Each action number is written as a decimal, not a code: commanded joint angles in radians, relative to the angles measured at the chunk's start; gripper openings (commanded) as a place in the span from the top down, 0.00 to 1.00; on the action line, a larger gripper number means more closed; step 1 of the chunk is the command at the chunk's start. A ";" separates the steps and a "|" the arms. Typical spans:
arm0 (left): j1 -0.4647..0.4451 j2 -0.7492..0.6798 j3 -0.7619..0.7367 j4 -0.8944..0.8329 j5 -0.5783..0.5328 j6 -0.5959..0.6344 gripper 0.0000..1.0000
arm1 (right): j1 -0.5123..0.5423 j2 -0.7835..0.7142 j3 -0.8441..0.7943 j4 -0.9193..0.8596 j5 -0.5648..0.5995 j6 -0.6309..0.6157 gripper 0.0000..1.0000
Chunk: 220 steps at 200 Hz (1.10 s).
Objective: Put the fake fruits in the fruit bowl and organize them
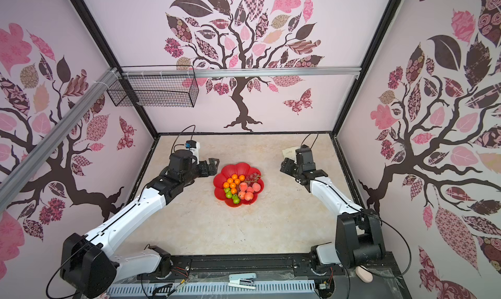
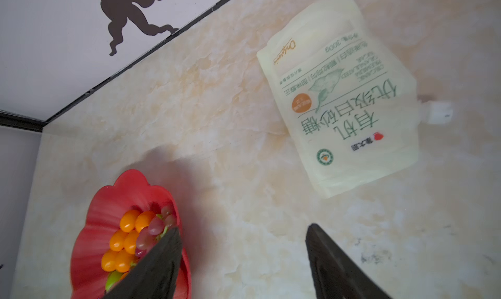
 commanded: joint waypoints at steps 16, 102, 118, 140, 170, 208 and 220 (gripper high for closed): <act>0.076 -0.043 -0.079 0.165 -0.264 0.089 0.02 | 0.002 -0.062 -0.050 0.159 0.258 -0.077 0.00; 0.389 -0.038 -0.373 0.480 -0.061 0.250 0.02 | -0.056 -0.014 -0.235 0.447 0.492 -0.306 0.00; 0.390 -0.015 -0.386 0.491 -0.090 0.279 0.02 | -0.087 0.007 -0.261 0.491 0.449 -0.299 0.00; 0.392 0.036 -0.411 0.541 -0.110 0.299 0.02 | -0.104 0.021 -0.318 0.603 0.406 -0.336 0.00; 0.409 0.080 -0.455 0.651 -0.097 0.318 0.02 | -0.122 0.045 -0.365 0.704 0.353 -0.353 0.00; 0.492 0.177 -0.514 0.850 -0.018 0.277 0.02 | -0.172 0.087 -0.404 0.807 0.243 -0.351 0.00; 0.518 0.216 -0.519 0.876 0.009 0.254 0.02 | -0.186 0.090 -0.430 0.859 0.213 -0.357 0.00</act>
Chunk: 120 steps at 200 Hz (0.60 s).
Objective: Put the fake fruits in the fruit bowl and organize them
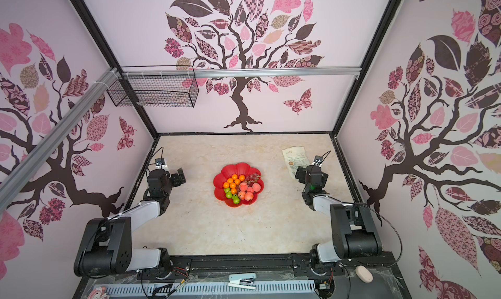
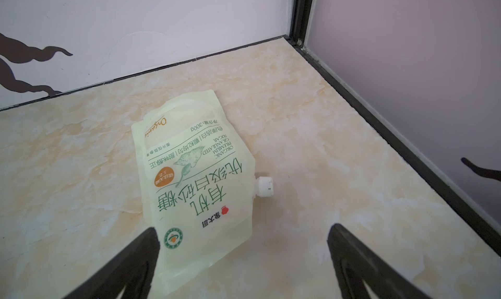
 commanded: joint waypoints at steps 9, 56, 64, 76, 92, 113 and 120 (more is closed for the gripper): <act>0.045 0.088 -0.046 0.214 0.066 -0.029 0.02 | -0.033 0.029 -0.051 0.178 -0.094 -0.023 0.00; 0.013 0.162 -0.141 0.445 0.097 0.019 0.01 | -0.038 0.050 -0.116 0.308 -0.113 -0.035 0.00; 0.012 0.166 -0.135 0.439 0.099 0.021 0.02 | -0.038 0.048 -0.121 0.317 -0.125 -0.041 0.00; 0.013 0.157 -0.131 0.415 0.102 0.021 0.01 | -0.039 0.048 -0.136 0.345 -0.160 -0.056 0.00; 0.013 0.165 -0.131 0.426 0.103 0.021 0.01 | -0.038 0.053 -0.169 0.401 -0.248 -0.093 0.00; 0.011 0.163 -0.123 0.411 0.104 0.026 0.01 | -0.036 0.136 -0.275 0.710 -0.267 -0.100 0.00; 0.010 0.162 -0.118 0.400 0.096 0.029 0.02 | -0.036 0.117 -0.256 0.640 -0.257 -0.098 0.00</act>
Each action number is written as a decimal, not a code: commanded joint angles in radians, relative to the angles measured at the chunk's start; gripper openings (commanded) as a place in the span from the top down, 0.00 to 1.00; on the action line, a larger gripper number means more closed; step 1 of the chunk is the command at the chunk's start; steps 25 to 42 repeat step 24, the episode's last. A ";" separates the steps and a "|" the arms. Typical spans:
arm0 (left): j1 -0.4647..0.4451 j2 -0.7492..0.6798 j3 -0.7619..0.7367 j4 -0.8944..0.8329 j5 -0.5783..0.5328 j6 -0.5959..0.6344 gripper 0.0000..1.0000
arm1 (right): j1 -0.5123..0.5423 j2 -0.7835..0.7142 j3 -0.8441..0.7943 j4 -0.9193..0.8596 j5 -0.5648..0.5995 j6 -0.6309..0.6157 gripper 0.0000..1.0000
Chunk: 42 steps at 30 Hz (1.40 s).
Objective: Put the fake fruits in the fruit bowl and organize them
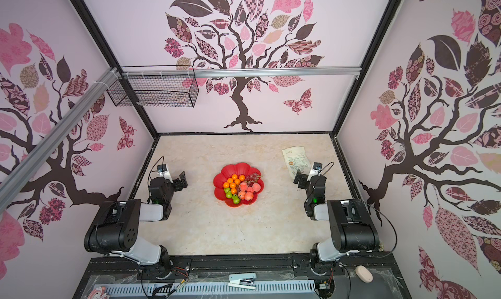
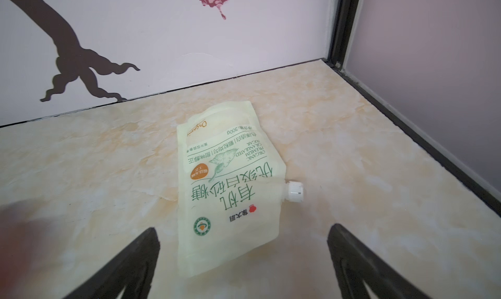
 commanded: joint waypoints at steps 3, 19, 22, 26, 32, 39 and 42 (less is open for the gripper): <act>-0.019 0.003 0.006 0.016 -0.026 0.028 0.01 | -0.003 0.004 -0.005 0.042 -0.050 -0.031 0.00; -0.055 0.003 0.024 -0.018 -0.077 0.056 0.02 | -0.003 0.012 -0.017 0.084 -0.053 -0.029 0.00; -0.044 0.008 0.031 -0.025 -0.058 0.053 0.01 | -0.003 0.012 -0.017 0.083 -0.053 -0.031 0.00; -0.046 0.004 0.022 -0.017 -0.060 0.057 0.01 | -0.003 0.013 -0.017 0.083 -0.053 -0.030 0.00; -0.046 0.004 0.022 -0.017 -0.060 0.057 0.01 | -0.003 0.013 -0.017 0.083 -0.053 -0.030 0.00; -0.046 0.004 0.022 -0.017 -0.060 0.057 0.01 | -0.003 0.013 -0.017 0.083 -0.053 -0.030 0.00; -0.046 0.004 0.022 -0.017 -0.060 0.057 0.01 | -0.003 0.013 -0.017 0.083 -0.053 -0.030 0.00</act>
